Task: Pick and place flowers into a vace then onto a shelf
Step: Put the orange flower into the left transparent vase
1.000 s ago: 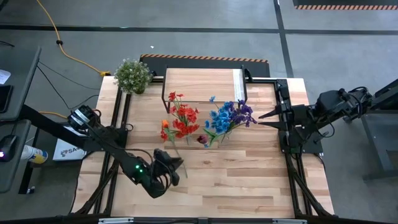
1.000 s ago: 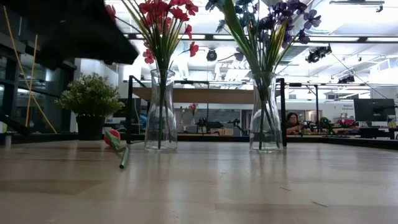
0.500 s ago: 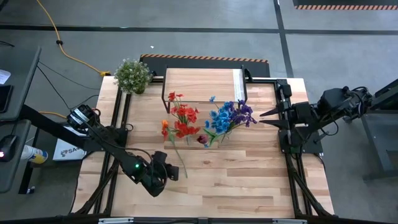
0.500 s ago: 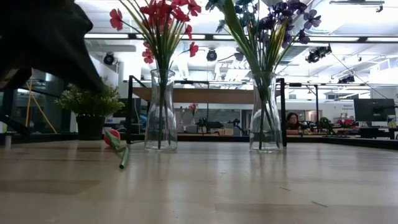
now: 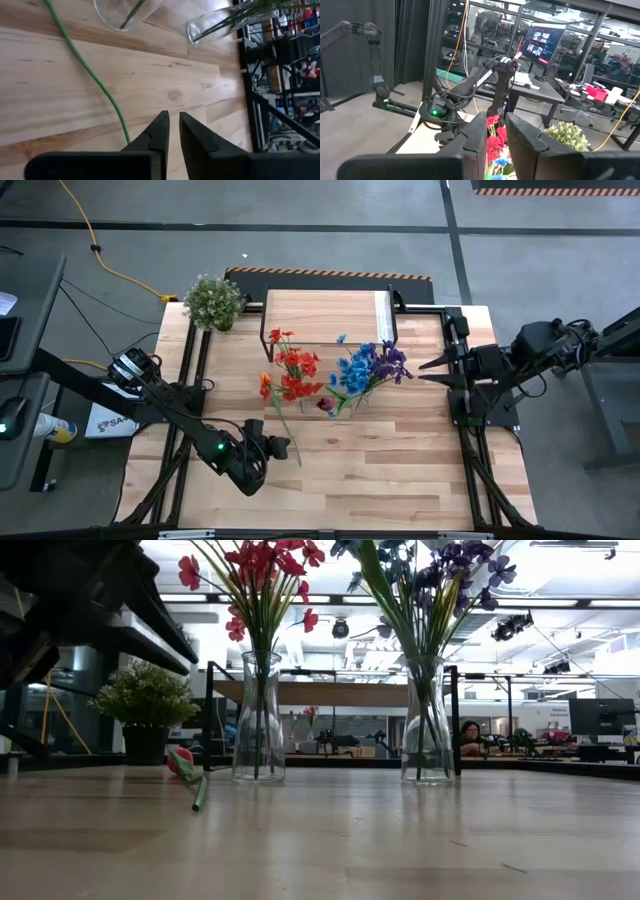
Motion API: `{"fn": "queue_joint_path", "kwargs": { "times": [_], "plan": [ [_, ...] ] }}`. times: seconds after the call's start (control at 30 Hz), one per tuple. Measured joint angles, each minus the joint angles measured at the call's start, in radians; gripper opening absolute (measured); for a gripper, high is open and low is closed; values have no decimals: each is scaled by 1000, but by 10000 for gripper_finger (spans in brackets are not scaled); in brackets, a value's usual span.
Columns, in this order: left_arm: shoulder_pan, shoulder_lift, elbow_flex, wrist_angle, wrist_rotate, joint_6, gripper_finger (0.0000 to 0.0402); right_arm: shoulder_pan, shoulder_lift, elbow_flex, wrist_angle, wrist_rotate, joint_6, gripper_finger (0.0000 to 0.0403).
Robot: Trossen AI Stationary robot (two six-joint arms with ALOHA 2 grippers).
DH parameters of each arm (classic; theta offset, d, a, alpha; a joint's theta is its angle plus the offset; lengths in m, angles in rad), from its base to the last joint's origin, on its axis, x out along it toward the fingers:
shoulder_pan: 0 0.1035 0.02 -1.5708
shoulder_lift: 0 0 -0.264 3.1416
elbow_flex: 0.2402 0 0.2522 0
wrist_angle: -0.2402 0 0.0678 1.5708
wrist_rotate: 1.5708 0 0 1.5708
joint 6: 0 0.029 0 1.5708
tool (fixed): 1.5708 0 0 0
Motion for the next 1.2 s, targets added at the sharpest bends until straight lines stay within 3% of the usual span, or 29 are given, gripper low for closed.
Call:
{"fn": "queue_joint_path", "kwargs": {
  "times": [0.8,1.1,1.2],
  "plan": [
    [0,1,0,0,-98,-65,81,0,0,0,5,0,0,63],
    [0,1,0,9,-237,-56,81,0,0,0,5,0,0,63],
    [0,1,0,10,-238,-41,81,0,0,0,5,0,0,62]
  ]
}}
